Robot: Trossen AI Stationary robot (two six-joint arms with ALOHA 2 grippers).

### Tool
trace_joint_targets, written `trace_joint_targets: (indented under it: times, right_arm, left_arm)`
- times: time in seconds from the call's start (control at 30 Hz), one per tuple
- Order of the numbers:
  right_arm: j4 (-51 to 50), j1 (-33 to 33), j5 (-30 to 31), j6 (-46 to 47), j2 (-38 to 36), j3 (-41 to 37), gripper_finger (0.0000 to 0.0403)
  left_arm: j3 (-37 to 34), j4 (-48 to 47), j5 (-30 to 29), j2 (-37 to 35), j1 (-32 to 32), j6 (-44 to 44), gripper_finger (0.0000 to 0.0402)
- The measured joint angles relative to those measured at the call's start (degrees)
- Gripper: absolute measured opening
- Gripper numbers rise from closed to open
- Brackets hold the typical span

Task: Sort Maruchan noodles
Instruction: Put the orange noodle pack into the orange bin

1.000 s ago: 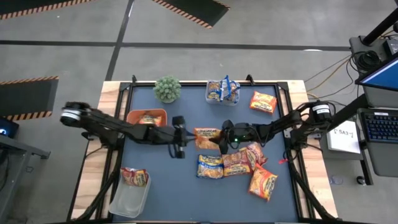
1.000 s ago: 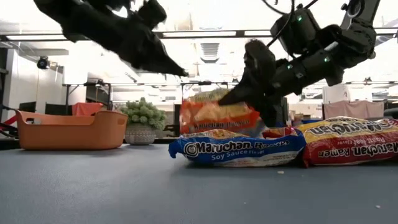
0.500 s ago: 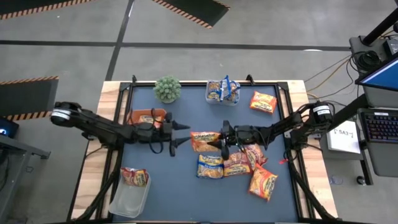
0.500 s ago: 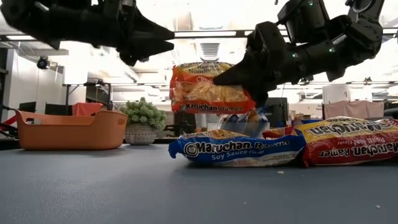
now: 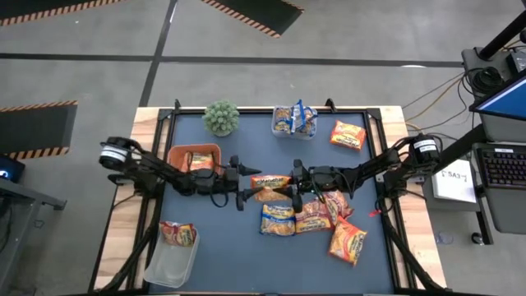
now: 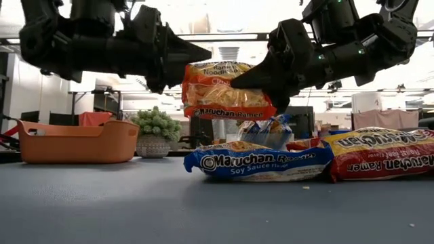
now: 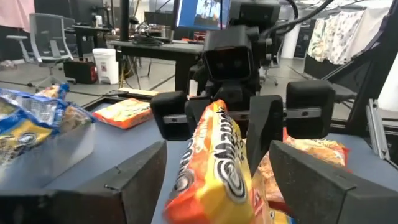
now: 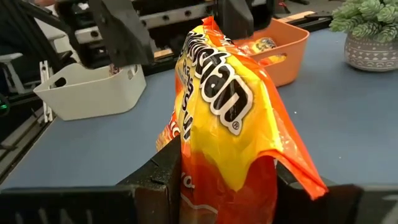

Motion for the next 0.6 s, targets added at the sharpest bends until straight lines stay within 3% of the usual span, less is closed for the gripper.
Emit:
trace_joint_targets:
  times: [0.33, 0.6]
  right_arm:
    - [0.3, 0.0, 0.0, -0.5, 0.0, 0.0, 0.0124]
    - [0.3, 0.0, -0.1, -0.6, 0.0, 0.0, 0.0126]
  left_arm:
    - [2.2, 0.0, 0.0, 3.8, 0.0, -0.2, 0.0226]
    - [1.7, 0.0, 0.0, 3.5, 0.0, -0.2, 0.0142]
